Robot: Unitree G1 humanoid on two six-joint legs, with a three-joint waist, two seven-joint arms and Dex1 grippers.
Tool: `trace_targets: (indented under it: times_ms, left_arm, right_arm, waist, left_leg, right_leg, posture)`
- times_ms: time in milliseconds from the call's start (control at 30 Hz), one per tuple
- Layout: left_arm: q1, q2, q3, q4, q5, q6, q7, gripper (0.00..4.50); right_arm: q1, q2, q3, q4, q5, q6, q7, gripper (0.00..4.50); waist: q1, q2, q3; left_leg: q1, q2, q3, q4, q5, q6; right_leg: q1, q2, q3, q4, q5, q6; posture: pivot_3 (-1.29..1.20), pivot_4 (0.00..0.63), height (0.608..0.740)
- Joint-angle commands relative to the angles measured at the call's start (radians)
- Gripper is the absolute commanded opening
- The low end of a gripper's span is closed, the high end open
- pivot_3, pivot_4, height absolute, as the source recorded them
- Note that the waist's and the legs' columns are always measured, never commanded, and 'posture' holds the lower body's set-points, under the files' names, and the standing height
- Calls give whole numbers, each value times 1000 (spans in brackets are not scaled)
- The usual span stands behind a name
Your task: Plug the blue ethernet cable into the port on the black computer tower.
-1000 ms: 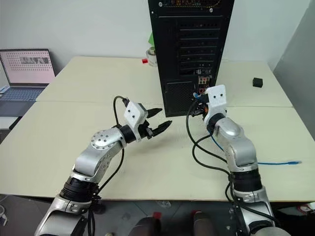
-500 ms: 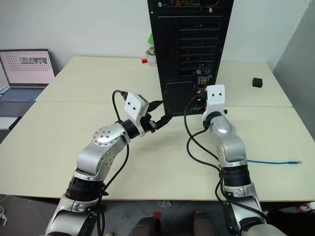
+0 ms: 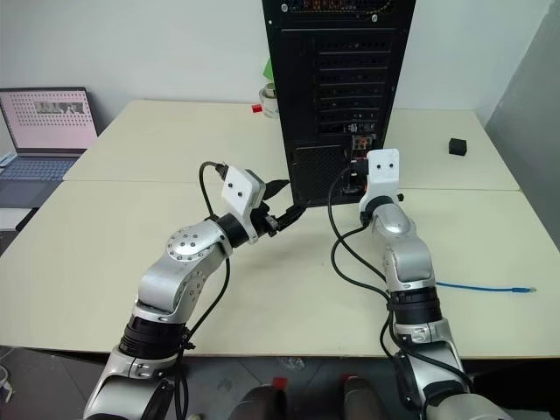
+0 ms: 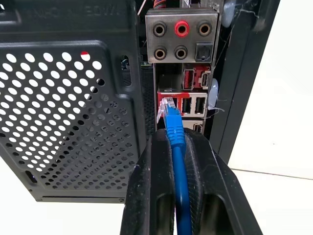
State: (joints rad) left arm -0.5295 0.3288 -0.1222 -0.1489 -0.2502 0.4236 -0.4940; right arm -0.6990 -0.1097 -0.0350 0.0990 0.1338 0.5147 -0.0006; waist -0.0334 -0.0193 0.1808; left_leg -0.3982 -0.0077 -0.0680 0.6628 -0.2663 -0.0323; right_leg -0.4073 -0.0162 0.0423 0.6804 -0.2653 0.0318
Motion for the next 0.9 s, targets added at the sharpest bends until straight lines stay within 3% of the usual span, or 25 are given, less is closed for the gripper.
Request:
trace_targets:
  times_ms: [33,900]
  left_arm:
    - [-2,1,14,-36,9,-25,-5,3275]
    - [7,-2,22,-32,23,-34,-20,3275]
  right_arm:
    - [-37,3,-19,-3,-8,-31,-7,7]
    - [-60,34,-34,-9,16,-25,7,7]
  waist:
    - [0,0,0]
    - [-8,0,0]
  left_leg:
    - [0,0,0,0,0,0]
    - [0,0,0,0,0,0]
  right_leg:
    - [0,0,0,0,0,0]
    - [0,0,0,0,0,0]
  posture:
    - [0,150,740]
    - [0,150,740]
